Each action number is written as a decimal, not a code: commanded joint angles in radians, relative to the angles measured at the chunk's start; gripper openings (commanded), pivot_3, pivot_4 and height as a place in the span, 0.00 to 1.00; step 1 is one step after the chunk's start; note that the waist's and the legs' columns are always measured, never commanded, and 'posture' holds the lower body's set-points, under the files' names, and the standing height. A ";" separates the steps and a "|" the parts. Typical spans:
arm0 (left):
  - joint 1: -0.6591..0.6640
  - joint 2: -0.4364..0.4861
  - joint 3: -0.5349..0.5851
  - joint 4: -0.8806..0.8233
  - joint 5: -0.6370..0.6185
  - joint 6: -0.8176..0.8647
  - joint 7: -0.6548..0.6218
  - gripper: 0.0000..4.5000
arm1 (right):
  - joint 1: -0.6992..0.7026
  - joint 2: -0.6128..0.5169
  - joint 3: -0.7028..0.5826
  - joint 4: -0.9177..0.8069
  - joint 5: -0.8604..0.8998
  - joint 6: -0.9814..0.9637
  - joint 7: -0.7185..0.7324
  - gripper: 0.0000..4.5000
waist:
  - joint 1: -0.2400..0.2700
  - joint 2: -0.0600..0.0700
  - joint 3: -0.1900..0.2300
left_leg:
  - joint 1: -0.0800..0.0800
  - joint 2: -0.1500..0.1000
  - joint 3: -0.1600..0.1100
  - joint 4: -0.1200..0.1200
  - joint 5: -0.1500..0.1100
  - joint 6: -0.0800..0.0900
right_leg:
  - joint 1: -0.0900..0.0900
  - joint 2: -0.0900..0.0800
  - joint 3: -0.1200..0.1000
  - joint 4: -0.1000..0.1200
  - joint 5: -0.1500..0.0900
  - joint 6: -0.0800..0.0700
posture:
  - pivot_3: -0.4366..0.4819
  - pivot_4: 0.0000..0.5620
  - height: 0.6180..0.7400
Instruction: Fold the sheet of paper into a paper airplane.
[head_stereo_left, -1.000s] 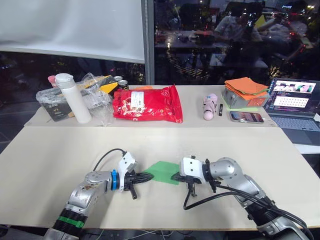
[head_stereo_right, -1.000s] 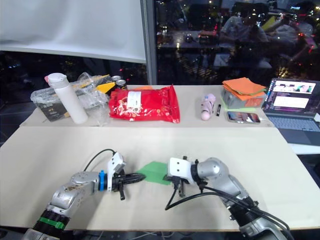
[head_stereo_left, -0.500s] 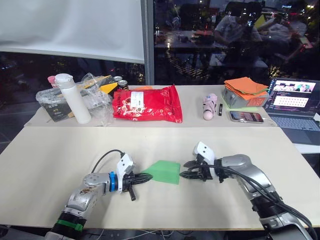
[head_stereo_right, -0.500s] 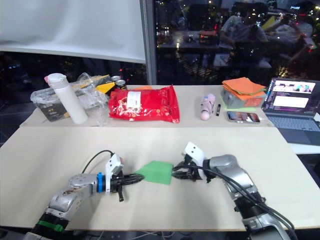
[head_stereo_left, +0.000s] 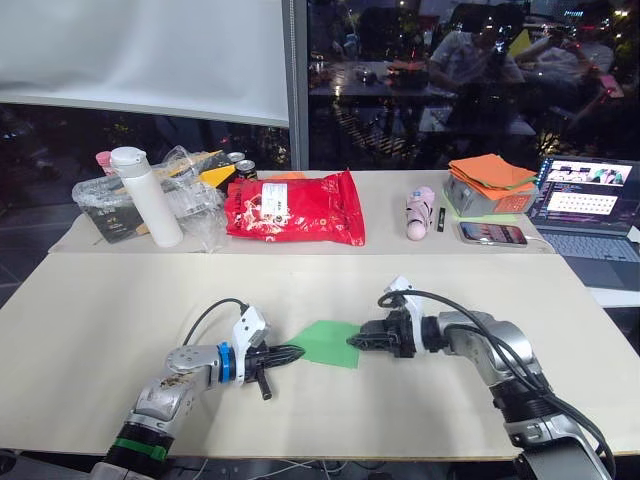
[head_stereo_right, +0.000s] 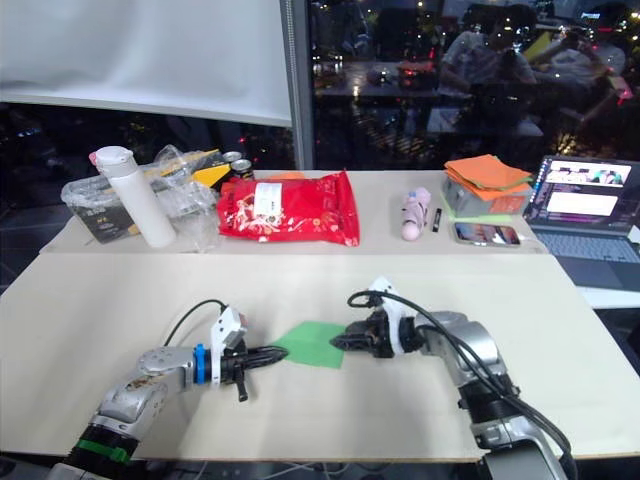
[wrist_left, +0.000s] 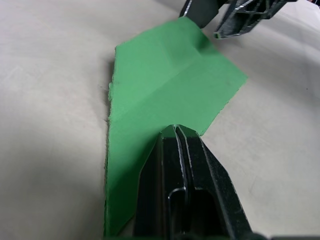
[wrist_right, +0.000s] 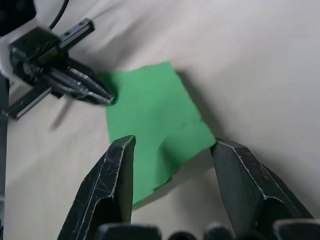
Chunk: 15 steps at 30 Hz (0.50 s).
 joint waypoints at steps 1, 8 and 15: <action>0.025 0.024 -0.004 0.011 0.030 0.017 0.006 0.00 | -0.010 0.010 -0.040 -0.018 0.050 0.012 -0.008 0.46 | 0.000 0.000 0.000 | 0.000 0.000 0.000 0.000 0.000 0.000 | 0.000 0.000 0.000 0.000 0.000 0.000 | 0.48 0.27 0.93; 0.019 0.027 0.001 0.018 0.026 0.017 0.007 0.00 | 0.018 -0.002 -0.039 -0.100 0.081 -0.013 -0.016 0.00 | -0.002 0.000 0.000 | 0.000 0.000 0.000 0.000 0.000 0.000 | 0.000 0.000 0.000 0.000 0.000 0.000 | 0.48 0.27 0.93; 0.011 0.030 -0.009 0.021 0.028 0.020 -0.005 0.00 | 0.083 -0.038 0.002 -0.229 0.015 -0.272 0.020 0.00 | 0.000 0.000 0.000 | -0.001 0.000 0.000 0.000 0.000 0.000 | -0.001 0.000 0.000 0.000 -0.001 0.001 | 0.48 0.27 0.93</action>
